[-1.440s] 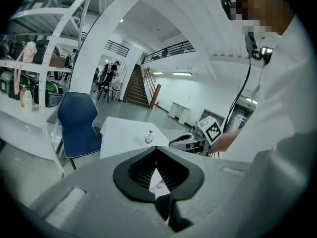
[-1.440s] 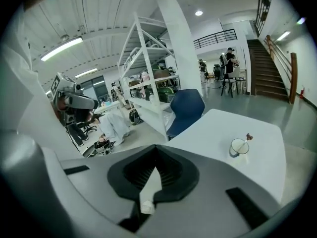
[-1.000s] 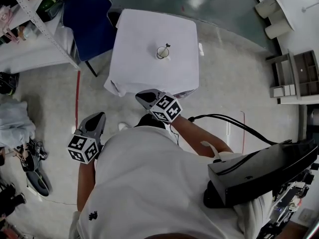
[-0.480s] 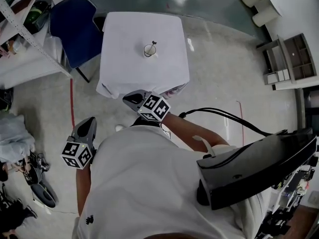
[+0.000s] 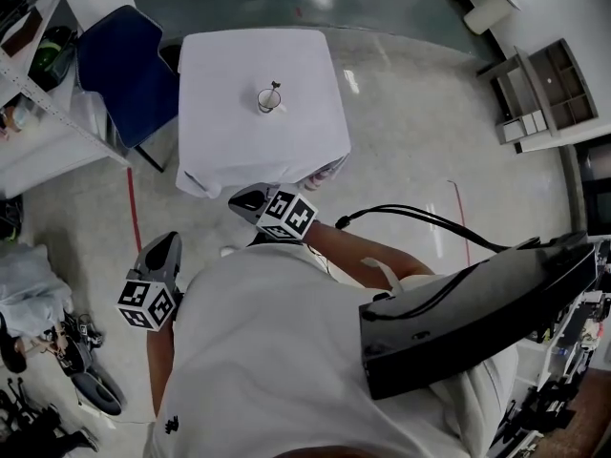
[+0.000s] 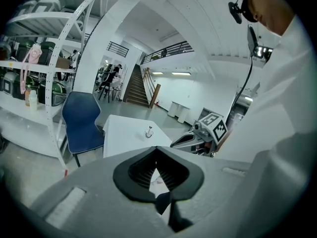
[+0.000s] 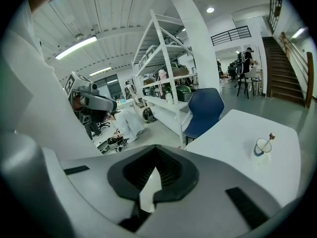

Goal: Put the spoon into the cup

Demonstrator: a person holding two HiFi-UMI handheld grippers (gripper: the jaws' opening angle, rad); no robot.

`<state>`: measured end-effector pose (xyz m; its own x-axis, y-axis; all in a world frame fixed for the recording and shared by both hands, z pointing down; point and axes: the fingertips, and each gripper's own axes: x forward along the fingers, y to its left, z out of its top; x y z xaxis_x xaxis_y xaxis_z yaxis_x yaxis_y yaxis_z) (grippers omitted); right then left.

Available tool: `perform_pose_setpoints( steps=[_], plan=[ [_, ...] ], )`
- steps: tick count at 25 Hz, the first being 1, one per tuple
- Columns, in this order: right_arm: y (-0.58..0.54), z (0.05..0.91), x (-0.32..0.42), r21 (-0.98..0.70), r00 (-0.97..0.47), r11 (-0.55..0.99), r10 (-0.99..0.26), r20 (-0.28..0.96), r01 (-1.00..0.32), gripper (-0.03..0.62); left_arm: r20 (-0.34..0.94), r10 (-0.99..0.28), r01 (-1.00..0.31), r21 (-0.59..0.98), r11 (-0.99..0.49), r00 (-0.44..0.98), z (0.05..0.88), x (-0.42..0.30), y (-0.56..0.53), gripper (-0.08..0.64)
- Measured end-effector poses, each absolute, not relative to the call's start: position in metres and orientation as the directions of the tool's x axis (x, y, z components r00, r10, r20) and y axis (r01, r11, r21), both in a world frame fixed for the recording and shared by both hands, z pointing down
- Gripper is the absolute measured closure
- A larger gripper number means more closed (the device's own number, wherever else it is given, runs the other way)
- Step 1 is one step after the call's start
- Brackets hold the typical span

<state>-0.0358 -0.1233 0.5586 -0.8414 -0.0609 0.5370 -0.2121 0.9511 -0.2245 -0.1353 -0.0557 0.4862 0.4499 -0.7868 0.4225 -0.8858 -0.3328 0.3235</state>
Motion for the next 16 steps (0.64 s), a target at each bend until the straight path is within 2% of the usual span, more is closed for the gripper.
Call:
perform_pose_setpoints(
  steps=[16],
  plan=[
    [-0.105,0.56,-0.031,-0.271,-0.841,0.943,-0.018,0.541,-0.195,0.584,0.431,-0.784,-0.883,0.353,-0.31,0.447,0.485,-0.121,-0.041,0.552]
  ],
)
